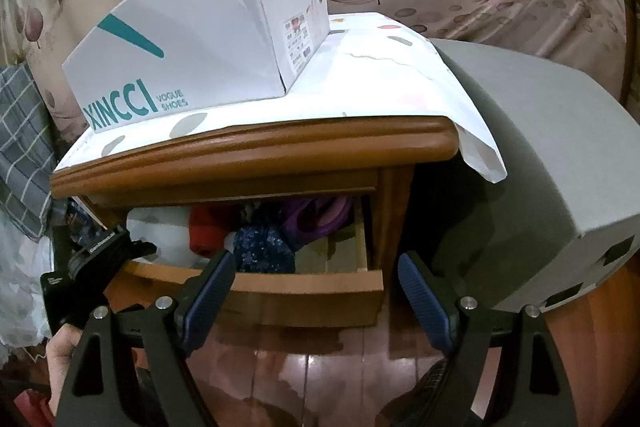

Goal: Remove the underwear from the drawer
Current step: 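Hook the drawer front with the left tool and pull it open, then reach into the drawer and grasp the red sock with the left gripper, then grasp the navy floral panties with the right gripper while the left holds the red sock, then carry the navy panties into the white shoe box and open the right gripper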

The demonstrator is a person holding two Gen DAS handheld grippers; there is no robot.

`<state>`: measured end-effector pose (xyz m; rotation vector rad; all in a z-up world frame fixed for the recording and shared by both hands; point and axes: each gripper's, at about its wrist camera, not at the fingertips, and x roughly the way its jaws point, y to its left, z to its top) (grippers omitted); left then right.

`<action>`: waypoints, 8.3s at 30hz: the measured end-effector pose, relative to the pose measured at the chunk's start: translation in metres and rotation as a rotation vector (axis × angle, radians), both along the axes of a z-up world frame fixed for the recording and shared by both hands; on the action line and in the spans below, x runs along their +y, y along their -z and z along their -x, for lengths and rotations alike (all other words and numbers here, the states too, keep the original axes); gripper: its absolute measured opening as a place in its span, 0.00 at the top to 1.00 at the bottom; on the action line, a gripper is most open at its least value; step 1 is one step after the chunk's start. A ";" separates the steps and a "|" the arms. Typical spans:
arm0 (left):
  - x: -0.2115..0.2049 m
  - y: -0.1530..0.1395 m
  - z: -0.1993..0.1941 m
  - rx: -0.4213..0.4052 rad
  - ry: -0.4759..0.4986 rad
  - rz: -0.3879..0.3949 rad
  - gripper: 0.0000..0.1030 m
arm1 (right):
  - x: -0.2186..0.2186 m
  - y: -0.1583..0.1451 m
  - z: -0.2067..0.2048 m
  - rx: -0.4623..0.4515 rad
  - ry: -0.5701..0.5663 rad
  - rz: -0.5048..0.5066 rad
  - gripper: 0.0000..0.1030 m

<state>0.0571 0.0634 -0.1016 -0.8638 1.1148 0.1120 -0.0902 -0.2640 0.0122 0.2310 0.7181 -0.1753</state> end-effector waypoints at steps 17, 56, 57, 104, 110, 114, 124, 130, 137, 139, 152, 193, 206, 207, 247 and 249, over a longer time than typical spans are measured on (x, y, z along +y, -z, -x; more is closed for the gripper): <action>0.008 0.001 0.049 0.038 0.079 -0.049 0.00 | 0.002 0.004 -0.002 0.014 0.000 0.013 0.17; -0.051 -0.118 0.095 -0.314 0.408 -0.763 0.04 | -0.002 0.008 -0.005 0.059 -0.013 0.044 0.17; -0.052 -0.120 0.093 -0.324 0.420 -0.754 0.04 | -0.002 0.008 -0.005 0.061 -0.013 0.052 0.17; -0.128 -0.048 -0.012 -0.057 0.757 -0.568 0.17 | -0.042 -0.003 0.003 0.039 0.115 0.095 0.17; -0.138 -0.038 -0.025 -0.008 0.752 -0.596 0.17 | -0.039 -0.001 0.001 0.044 0.103 0.092 0.17; -0.140 -0.033 -0.029 0.021 0.765 -0.598 0.18 | -0.038 -0.001 0.001 0.046 0.102 0.091 0.17; -0.152 -0.015 -0.033 0.106 0.848 -0.641 0.28 | -0.038 0.001 0.000 0.053 0.099 0.083 0.17; -0.155 -0.007 -0.035 0.146 0.859 -0.663 0.28 | -0.036 0.002 -0.001 0.061 0.096 0.077 0.17; -0.149 -0.004 -0.027 0.118 0.847 -0.638 0.74 | -0.037 0.004 -0.001 0.066 0.088 0.071 0.17; -0.147 -0.004 -0.024 0.106 0.854 -0.640 0.76 | -0.037 0.004 -0.002 0.070 0.084 0.071 0.17; -0.122 -0.047 0.009 -0.043 0.884 -0.477 0.78 | -0.009 0.043 -0.025 0.265 -0.119 -0.142 0.17; -0.024 -0.104 0.011 -0.171 0.712 -0.342 0.77 | 0.091 0.146 -0.112 0.833 -0.170 -0.088 0.17; -0.019 -0.105 0.008 -0.158 0.695 -0.342 0.77 | 0.110 0.162 -0.128 0.798 -0.187 -0.097 0.65; -0.019 -0.106 0.008 -0.159 0.694 -0.344 0.77 | 0.111 0.159 -0.128 0.781 -0.186 -0.091 0.66; -0.020 -0.125 0.015 -0.233 0.670 -0.531 0.77 | 0.053 -0.201 -0.079 0.006 -0.126 0.241 0.67; -0.020 -0.125 0.014 -0.232 0.667 -0.534 0.77 | 0.050 -0.215 -0.095 -0.009 -0.119 0.233 0.67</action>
